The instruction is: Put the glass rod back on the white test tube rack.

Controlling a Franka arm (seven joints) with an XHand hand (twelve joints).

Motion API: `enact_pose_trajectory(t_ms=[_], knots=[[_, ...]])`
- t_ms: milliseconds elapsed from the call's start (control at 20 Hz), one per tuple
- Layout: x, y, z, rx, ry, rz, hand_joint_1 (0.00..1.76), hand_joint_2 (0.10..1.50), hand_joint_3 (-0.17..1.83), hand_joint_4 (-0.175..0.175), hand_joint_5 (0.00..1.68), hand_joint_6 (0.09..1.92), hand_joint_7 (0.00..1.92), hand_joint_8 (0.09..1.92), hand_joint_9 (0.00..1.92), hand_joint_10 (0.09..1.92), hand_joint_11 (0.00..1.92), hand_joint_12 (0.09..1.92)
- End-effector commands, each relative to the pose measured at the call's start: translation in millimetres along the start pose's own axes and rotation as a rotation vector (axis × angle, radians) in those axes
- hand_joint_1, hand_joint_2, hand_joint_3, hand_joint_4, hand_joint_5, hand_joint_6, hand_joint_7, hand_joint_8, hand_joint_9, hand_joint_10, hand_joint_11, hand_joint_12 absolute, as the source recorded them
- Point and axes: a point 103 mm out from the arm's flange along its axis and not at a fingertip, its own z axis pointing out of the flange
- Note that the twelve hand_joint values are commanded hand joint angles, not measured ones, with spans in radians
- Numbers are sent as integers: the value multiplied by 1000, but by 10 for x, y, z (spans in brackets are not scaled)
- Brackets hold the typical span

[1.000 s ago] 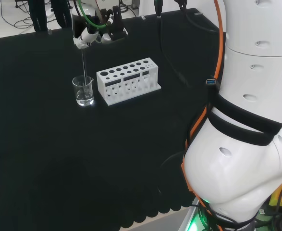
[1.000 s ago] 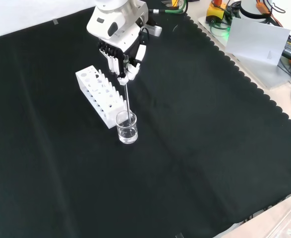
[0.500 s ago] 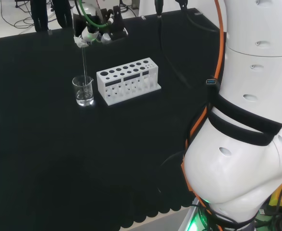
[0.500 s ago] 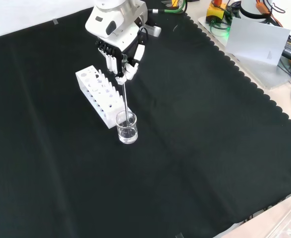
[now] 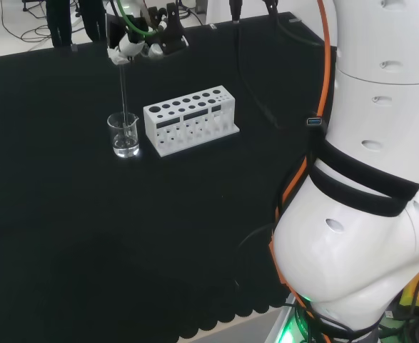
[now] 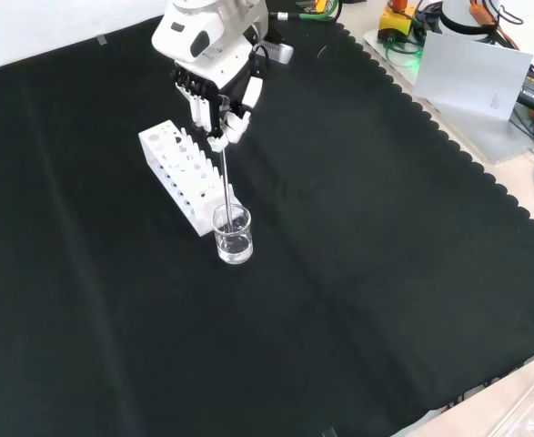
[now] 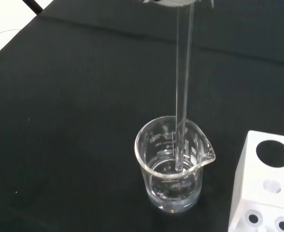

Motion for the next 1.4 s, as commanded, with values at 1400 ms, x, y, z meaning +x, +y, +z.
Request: enact_pose_trajectory(t_ms=[1400], knots=[[-748,-234,-714,-72,-6,113,1233,1038,-175,-175,1402,304,1519,949,1787,577,1785,726]])
